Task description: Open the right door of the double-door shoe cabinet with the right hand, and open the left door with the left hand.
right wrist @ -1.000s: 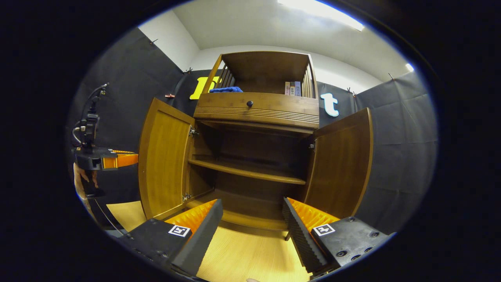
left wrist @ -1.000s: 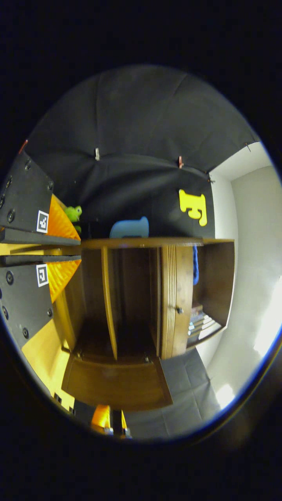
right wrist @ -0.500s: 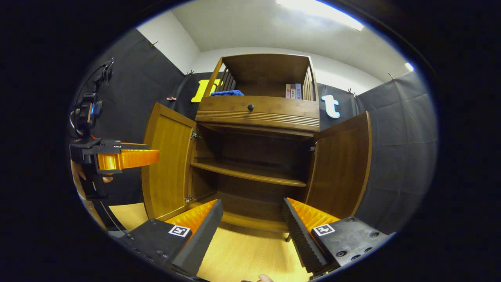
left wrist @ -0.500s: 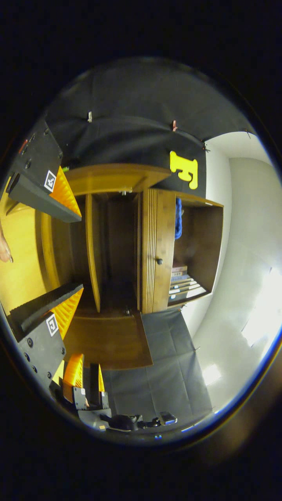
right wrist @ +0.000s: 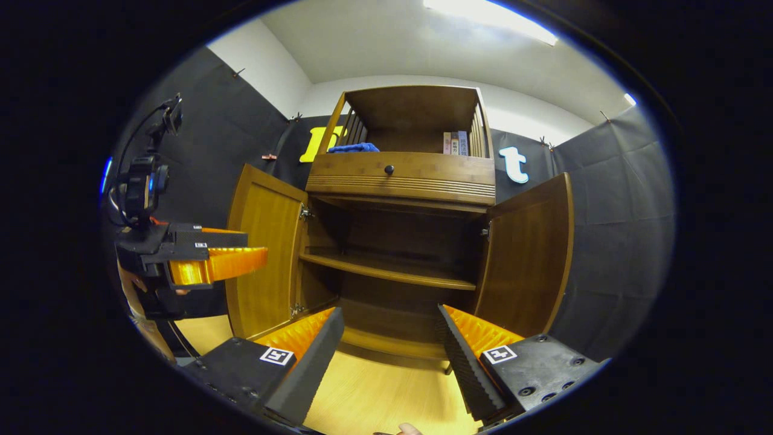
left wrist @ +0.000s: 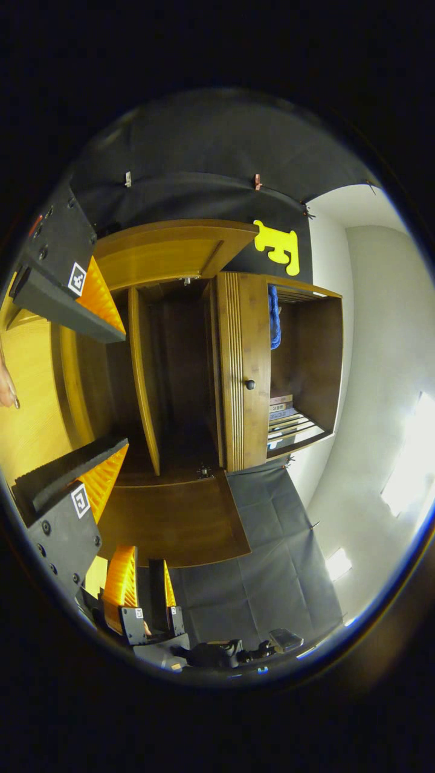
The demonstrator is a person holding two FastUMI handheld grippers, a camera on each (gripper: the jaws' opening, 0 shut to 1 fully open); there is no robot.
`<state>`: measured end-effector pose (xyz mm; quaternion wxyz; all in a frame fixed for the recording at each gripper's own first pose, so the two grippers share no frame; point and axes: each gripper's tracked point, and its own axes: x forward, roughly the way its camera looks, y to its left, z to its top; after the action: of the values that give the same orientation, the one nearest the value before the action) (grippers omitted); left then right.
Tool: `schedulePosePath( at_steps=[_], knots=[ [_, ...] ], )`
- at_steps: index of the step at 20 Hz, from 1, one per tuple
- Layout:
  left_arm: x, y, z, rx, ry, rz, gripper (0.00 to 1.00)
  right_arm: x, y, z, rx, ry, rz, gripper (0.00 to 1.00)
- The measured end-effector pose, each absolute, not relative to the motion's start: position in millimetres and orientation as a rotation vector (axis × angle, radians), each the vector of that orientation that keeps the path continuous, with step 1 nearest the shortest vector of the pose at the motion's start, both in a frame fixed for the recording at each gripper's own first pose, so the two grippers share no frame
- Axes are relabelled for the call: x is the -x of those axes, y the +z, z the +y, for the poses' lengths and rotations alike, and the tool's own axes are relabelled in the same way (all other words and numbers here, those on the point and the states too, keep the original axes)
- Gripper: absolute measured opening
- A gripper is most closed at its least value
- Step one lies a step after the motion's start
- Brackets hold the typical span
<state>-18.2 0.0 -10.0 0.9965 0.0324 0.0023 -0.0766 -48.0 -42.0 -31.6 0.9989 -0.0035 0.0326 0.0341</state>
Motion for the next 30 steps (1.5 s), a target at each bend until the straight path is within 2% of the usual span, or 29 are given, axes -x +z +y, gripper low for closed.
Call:
schedulePosePath(
  at_steps=[4, 5, 7, 8, 9, 10, 13, 14, 15, 21, 23, 24, 25, 28, 30],
  knots=[
    [17, -9, -2, -0.059, -0.151, -0.006, 1.00, 43, -14, -55, 0.030, 0.031, 0.005, 0.97],
    [16, -9, -2, -0.055, -0.155, -0.009, 0.96, 41, -13, -56, 0.035, 0.027, 0.002, 0.97],
    [17, -6, -5, -0.049, -0.164, -0.014, 0.96, 41, -11, -55, 0.036, 0.030, 0.001, 0.97],
    [17, -5, -5, -0.048, -0.167, -0.018, 1.00, 41, -11, -54, 0.035, 0.033, 0.003, 0.97],
    [18, -4, -5, -0.046, -0.171, -0.022, 0.96, 42, -12, -53, 0.036, 0.036, 0.004, 0.97],
    [18, -4, -6, -0.045, -0.174, -0.020, 1.00, 42, -11, -51, 0.039, 0.038, 0.002, 0.97],
    [19, -8, -7, -0.056, -0.178, -0.015, 1.00, 42, -12, -47, 0.045, 0.043, 0.002, 0.97],
    [19, -10, -5, -0.062, -0.174, -0.013, 0.96, 43, -11, -48, 0.046, 0.046, 0.003, 0.97],
    [19, -11, -4, -0.067, -0.171, -0.013, 1.00, 42, -11, -47, 0.046, 0.048, 0.006, 0.97],
    [20, -12, -2, -0.073, -0.165, -0.016, 1.00, 42, -12, -47, 0.048, 0.043, 0.019, 0.97],
    [21, -10, -1, -0.065, -0.162, -0.021, 0.96, 43, -12, -47, 0.046, 0.040, 0.014, 0.97],
    [22, -8, 1, -0.068, -0.153, -0.026, 1.00, 43, -11, -46, 0.046, 0.040, 0.011, 0.97],
    [22, -8, 2, -0.073, -0.145, -0.029, 0.96, 43, -10, -46, 0.046, 0.040, 0.010, 0.97],
    [24, -9, 0, -0.076, -0.145, -0.033, 0.96, 44, -9, -45, 0.053, 0.040, 0.004, 0.97],
    [25, -9, -2, -0.070, -0.156, -0.033, 1.00, 46, -9, -44, 0.056, 0.041, 0.006, 0.97]
  ],
)
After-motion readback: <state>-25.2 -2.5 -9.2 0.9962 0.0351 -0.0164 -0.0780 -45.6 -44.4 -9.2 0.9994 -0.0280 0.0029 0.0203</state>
